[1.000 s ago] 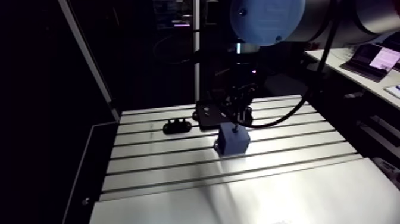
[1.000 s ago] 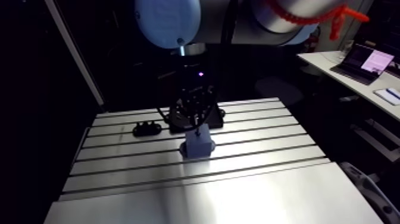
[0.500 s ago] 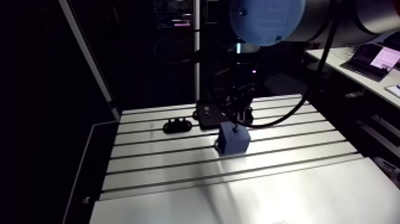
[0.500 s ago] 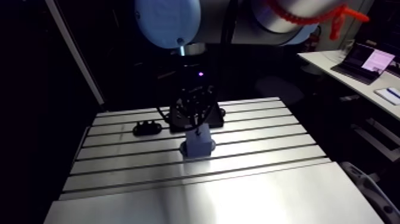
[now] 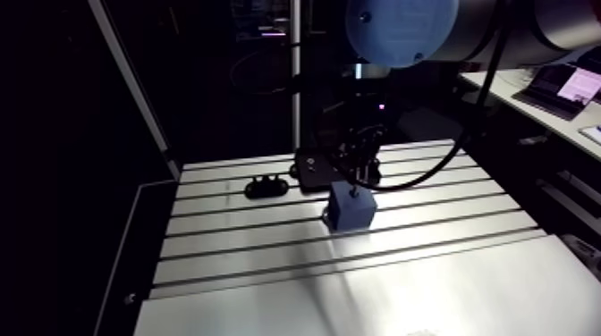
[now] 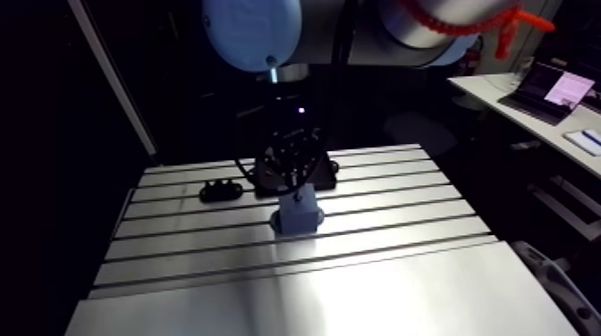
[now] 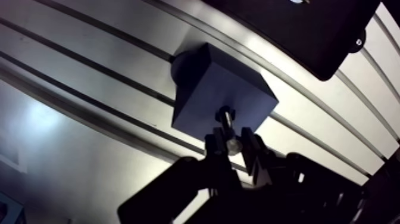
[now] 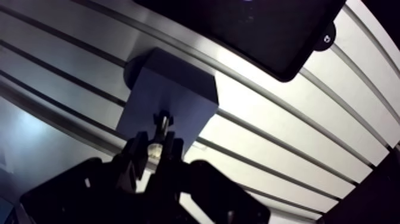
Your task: Pick up the M10 bolt and insert it into the hex recess until seated.
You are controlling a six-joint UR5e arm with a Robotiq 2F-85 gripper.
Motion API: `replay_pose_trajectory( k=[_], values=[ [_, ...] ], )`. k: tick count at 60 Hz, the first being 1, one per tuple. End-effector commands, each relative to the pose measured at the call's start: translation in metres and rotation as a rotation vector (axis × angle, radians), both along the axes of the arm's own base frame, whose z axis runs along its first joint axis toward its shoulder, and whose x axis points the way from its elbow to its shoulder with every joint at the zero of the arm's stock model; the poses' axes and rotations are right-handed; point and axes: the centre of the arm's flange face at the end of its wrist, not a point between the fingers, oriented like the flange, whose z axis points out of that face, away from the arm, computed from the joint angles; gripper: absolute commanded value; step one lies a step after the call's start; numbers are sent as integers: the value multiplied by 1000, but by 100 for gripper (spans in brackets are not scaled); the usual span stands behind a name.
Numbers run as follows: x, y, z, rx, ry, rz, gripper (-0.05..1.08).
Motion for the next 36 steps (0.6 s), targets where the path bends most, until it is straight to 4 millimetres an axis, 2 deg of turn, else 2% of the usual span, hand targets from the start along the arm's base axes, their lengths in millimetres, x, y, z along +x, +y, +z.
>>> replay_pose_trajectory(
  k=[1, 36],
  values=[
    [-1, 0, -1, -2, -1, -1, 78],
    [0, 0, -3, -2, -4, -1, 78]
  ],
)
